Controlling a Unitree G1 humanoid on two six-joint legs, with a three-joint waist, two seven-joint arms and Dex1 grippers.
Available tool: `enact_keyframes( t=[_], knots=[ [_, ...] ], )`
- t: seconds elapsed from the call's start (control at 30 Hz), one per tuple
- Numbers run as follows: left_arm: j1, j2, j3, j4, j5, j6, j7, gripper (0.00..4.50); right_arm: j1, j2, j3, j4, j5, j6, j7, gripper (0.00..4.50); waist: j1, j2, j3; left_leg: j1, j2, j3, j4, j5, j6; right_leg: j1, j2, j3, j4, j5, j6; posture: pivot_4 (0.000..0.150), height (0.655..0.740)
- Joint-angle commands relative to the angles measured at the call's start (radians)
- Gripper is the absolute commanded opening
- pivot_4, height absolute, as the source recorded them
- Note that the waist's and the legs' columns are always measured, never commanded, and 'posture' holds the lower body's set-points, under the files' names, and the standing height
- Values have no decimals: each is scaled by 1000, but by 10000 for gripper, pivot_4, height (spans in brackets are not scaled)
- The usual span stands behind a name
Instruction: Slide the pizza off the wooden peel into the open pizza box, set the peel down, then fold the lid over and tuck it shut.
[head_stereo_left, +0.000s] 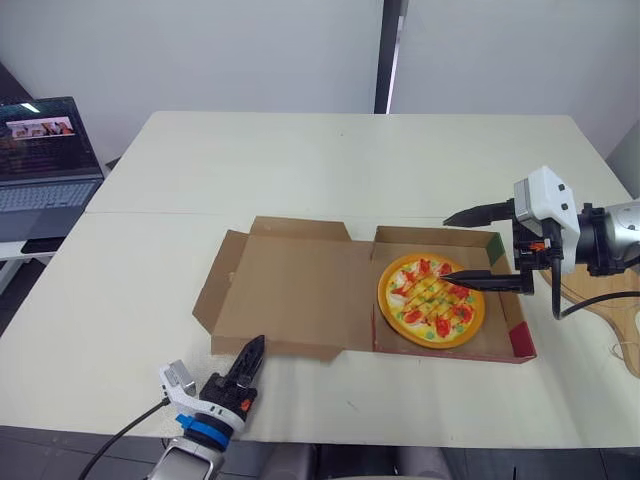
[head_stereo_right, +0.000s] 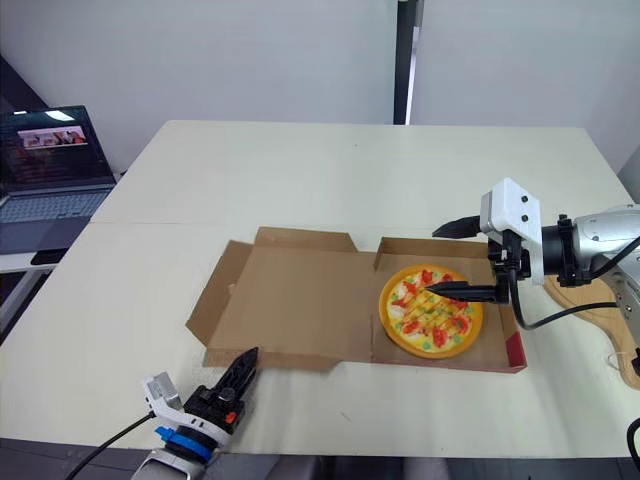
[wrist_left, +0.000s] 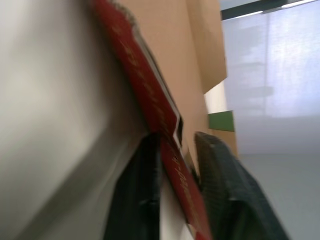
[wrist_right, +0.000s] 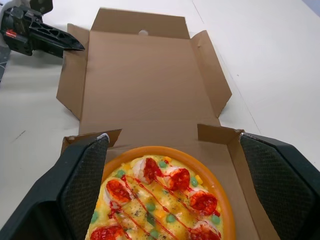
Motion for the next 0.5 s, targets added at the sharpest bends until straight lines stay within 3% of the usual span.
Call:
enact_keyframes(
  t=[0.03,0.5],
  knots=[
    [13,1,15,5,10,-27,4,170,-19,0,-19,-12,9,-2,4,45000,0,1,-1,0,0,0,0,0,0,0,0,0,0,0,0,1500,7400],
    [-27,65,68,90,56,-46,-102,170,-24,19,-14,-6,-3,-11,0,45000,-4,1,-1,1,0,0,0,0,0,0,3,-1,0,0,-1,1500,7400]
  ],
)
